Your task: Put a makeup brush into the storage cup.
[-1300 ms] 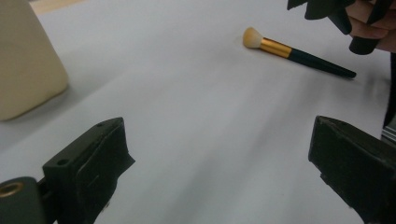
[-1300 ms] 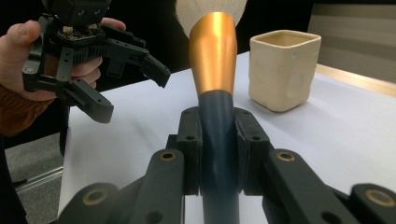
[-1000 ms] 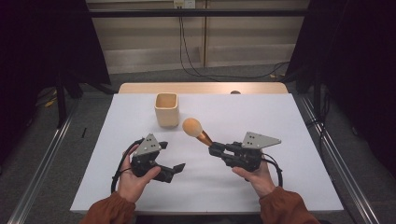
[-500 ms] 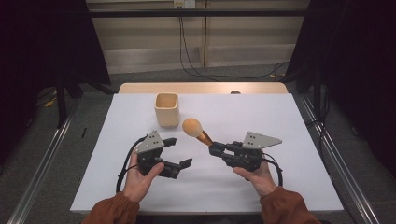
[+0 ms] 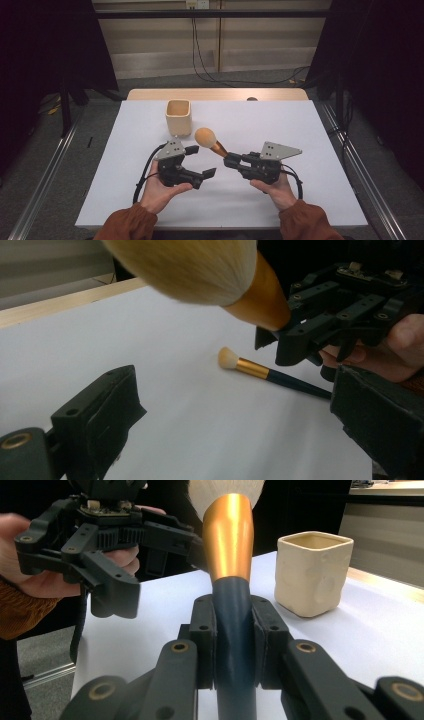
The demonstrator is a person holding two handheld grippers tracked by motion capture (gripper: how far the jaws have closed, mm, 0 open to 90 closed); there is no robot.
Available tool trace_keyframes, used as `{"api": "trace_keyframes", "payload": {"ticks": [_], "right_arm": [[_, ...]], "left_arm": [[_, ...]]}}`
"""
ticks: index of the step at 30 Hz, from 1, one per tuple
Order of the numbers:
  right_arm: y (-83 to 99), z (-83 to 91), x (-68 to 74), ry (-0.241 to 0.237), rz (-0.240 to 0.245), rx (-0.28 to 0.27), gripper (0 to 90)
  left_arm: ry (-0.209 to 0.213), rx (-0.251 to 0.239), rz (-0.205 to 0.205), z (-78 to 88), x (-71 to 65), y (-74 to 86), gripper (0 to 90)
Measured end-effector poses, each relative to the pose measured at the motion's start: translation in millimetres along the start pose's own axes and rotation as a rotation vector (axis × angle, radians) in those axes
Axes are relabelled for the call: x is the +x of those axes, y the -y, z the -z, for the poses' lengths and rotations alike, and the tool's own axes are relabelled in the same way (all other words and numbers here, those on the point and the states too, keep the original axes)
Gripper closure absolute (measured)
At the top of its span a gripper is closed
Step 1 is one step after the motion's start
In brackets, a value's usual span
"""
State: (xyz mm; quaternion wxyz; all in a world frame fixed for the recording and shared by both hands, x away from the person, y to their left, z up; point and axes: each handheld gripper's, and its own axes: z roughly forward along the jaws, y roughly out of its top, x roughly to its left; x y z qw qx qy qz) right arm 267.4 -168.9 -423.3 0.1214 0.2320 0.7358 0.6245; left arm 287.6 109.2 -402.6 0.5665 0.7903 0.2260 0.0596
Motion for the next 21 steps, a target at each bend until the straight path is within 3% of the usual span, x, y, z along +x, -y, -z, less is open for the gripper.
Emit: {"api": "trace_keyframes", "payload": {"ticks": [5, 17, 21], "right_arm": [[0.4, -0.1, -0.1, 0.003, 0.001, 0.001, 75.3], [0.4, -1.8, 0.7, -0.003, -0.003, -0.011, 75.3], [0.3, -0.7, 0.7, -0.005, -0.004, -0.015, 75.3]], "left_arm": [[0.010, -0.038, 0.009, -2.2, 0.8, -2.5, 6.9], [0.043, -0.094, 0.033, -12.4, -4.1, -10.3, 34.3], [0.028, -0.100, 0.056, -14.1, -1.4, -10.5, 40.6]]}}
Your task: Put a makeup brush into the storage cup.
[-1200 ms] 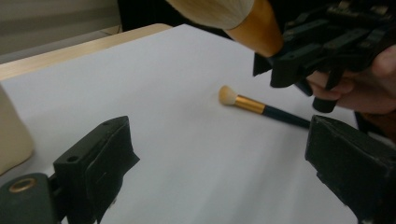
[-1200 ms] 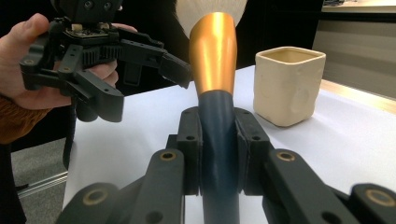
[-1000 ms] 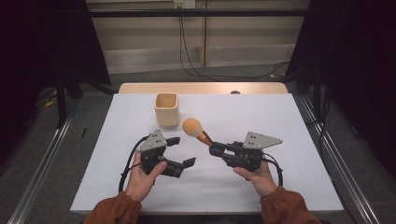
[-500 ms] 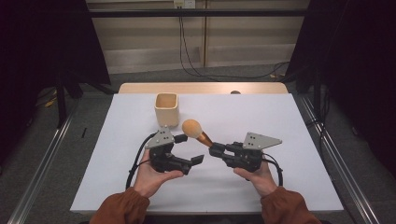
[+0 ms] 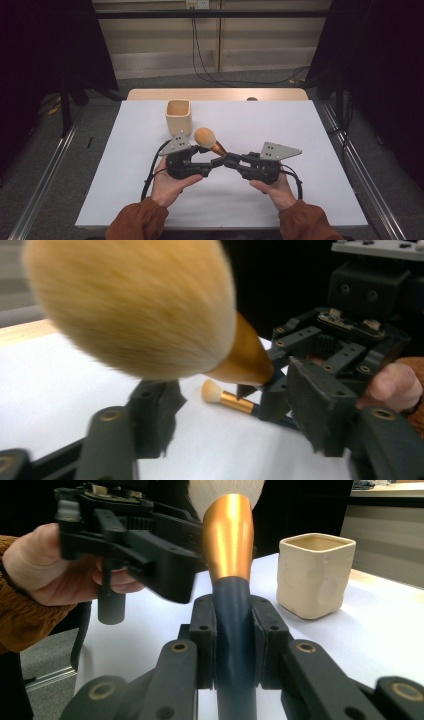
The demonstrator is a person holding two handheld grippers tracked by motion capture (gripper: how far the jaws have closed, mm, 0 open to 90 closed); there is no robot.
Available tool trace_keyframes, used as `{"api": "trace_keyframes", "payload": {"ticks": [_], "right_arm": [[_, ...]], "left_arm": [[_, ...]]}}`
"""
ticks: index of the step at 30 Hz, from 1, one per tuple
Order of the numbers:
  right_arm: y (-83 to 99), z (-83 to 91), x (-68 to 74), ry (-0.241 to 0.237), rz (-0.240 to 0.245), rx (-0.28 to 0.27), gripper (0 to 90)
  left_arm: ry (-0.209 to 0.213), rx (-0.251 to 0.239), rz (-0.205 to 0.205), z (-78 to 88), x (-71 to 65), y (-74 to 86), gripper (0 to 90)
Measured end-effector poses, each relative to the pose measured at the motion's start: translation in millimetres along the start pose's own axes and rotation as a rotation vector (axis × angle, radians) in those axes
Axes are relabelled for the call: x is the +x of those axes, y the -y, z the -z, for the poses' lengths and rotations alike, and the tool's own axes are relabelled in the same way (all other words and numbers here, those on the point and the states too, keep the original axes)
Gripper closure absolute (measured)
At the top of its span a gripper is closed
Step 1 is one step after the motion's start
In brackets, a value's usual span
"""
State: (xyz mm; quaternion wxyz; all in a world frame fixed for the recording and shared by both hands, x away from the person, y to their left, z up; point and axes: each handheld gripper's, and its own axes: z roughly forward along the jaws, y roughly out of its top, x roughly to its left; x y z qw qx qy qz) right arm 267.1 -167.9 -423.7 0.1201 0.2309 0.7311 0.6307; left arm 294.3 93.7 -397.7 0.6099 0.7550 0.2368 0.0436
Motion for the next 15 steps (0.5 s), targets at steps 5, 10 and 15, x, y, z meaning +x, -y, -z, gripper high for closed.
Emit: {"api": "trace_keyframes", "payload": {"ticks": [5, 10, 15], "right_arm": [[0.0, 0.6, -0.7, 0.001, -0.004, 0.001, 75.3], [-0.2, -0.3, 0.2, -0.007, -0.002, 0.000, 75.3], [0.8, 0.2, -0.8, -0.009, -0.006, 0.004, 75.2]], "left_arm": [[0.013, -0.022, 0.016, -1.4, 0.3, -1.7, 50.2], [0.026, -0.033, 0.033, -5.0, -1.4, -3.8, 49.1], [0.044, -0.042, 0.066, -5.5, -0.6, -3.9, 53.4]]}}
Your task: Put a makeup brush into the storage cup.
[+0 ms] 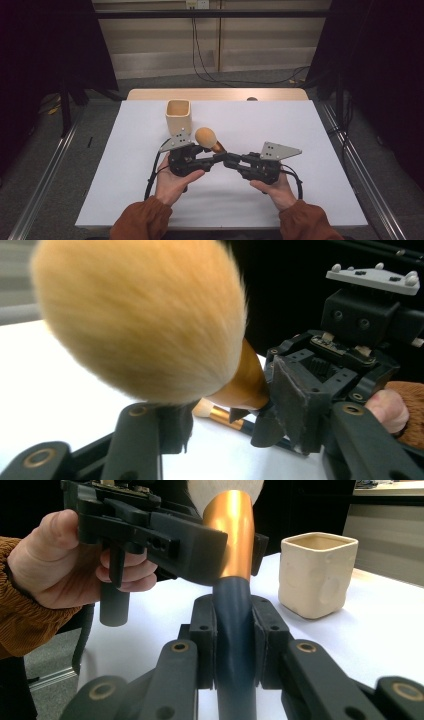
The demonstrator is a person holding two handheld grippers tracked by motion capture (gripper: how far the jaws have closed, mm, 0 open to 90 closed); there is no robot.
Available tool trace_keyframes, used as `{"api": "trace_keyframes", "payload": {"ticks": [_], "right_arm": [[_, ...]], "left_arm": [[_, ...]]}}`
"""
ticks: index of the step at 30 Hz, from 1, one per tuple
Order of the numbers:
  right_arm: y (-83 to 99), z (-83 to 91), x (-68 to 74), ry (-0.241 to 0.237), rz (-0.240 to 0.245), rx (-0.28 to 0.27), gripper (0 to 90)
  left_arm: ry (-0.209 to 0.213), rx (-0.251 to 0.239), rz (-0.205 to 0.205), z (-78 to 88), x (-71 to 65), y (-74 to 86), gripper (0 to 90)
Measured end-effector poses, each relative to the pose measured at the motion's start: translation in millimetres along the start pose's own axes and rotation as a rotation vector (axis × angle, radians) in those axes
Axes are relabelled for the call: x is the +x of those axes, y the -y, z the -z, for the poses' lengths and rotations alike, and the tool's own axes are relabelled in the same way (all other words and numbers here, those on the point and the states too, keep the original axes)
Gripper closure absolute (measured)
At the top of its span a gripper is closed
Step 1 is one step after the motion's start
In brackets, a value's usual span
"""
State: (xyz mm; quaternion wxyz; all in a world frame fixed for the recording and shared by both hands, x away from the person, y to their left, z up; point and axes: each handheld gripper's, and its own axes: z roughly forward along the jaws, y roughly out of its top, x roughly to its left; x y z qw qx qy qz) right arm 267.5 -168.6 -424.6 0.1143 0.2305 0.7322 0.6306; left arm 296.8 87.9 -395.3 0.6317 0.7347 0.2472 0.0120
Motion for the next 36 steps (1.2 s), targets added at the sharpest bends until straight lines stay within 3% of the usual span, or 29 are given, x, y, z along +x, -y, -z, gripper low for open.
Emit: {"api": "trace_keyframes", "payload": {"ticks": [12, 29, 36], "right_arm": [[1.9, -3.3, 1.6, -0.013, 0.007, 0.018, 75.1], [1.6, -4.1, 1.3, -0.017, -0.010, 0.039, 73.3], [1.2, -3.1, 0.8, -0.011, -0.032, 0.057, 62.9]], "left_arm": [[0.052, -0.024, 0.061, 2.8, 3.4, -1.5, 61.8], [0.057, 0.008, 0.030, 1.8, -0.3, -7.5, 65.8], [0.040, 0.023, 0.011, 2.3, -0.5, -9.7, 66.0]]}}
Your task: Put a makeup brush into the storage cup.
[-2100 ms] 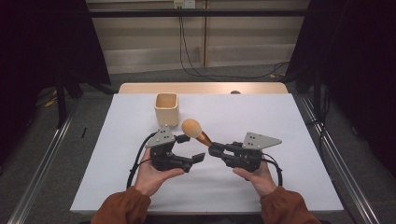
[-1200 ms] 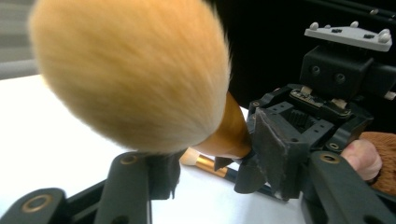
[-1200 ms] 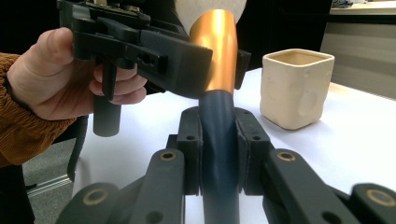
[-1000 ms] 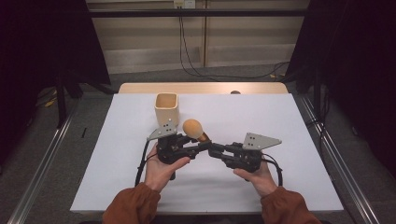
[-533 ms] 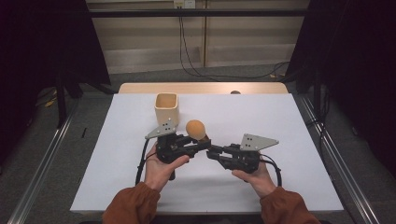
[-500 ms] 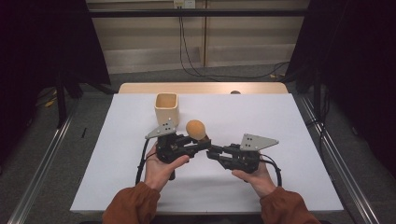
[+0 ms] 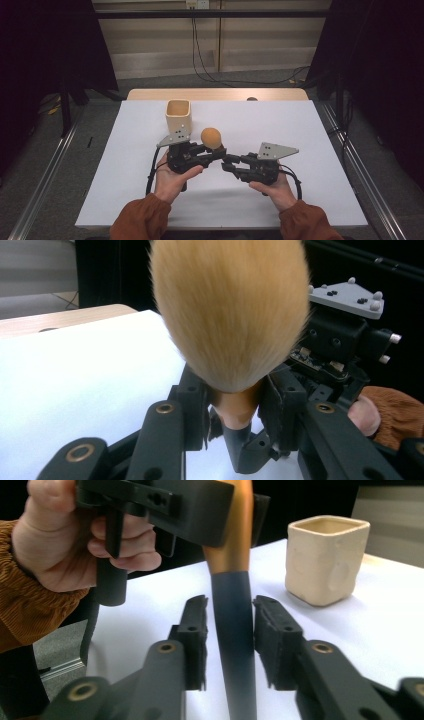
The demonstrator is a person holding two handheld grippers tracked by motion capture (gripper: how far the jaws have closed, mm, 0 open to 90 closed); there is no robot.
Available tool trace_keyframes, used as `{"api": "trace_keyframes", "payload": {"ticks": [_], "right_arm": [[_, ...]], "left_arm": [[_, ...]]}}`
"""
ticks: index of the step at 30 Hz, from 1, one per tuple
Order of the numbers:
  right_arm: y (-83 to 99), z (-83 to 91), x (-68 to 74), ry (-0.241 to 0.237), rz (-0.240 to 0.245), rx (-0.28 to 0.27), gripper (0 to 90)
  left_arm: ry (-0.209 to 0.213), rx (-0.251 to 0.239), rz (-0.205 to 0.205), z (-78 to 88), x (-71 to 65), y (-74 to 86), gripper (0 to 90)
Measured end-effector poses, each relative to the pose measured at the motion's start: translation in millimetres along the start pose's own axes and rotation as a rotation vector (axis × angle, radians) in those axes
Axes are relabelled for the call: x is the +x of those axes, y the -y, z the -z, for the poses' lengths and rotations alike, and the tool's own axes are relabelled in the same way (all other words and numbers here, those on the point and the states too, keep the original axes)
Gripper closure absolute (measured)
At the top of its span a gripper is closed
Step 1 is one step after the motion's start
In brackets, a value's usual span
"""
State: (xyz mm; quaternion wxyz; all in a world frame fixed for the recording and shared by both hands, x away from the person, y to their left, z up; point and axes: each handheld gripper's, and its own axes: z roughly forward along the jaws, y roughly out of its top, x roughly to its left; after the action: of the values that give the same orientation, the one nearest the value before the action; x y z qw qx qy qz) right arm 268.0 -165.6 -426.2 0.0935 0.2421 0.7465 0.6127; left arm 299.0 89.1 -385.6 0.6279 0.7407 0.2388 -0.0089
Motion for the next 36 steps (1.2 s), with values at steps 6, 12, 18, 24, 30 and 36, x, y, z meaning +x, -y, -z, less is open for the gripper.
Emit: {"api": "trace_keyframes", "payload": {"ticks": [6, 12, 18, 24, 30, 36], "right_arm": [[-0.3, -0.3, 0.6, 0.015, -0.006, 0.007, 50.1], [-0.8, -0.1, 0.6, 0.016, -0.021, 0.012, 36.7], [-2.3, 0.9, 0.7, 0.021, -0.023, 0.023, 25.2], [-3.2, 1.2, 0.7, 0.015, -0.037, 0.016, 14.0], [-4.1, 4.0, -1.8, 0.076, -0.047, 0.017, 2.8], [-4.8, 8.5, -3.6, 0.091, -0.056, 0.035, 5.7]], "left_arm": [[-0.017, 0.001, -0.004, 1.1, 1.7, -0.6, 66.1], [-0.035, 0.010, -0.009, 4.6, 3.8, -1.7, 66.1], [-0.060, 0.016, -0.015, 8.7, 6.7, -3.3, 66.1], [-0.074, 0.029, -0.025, 13.1, 8.7, -5.0, 66.1], [-0.093, 0.046, -0.036, 16.5, 9.8, -5.4, 66.1], [-0.109, 0.049, -0.042, 22.9, 13.0, -6.9, 66.1]]}}
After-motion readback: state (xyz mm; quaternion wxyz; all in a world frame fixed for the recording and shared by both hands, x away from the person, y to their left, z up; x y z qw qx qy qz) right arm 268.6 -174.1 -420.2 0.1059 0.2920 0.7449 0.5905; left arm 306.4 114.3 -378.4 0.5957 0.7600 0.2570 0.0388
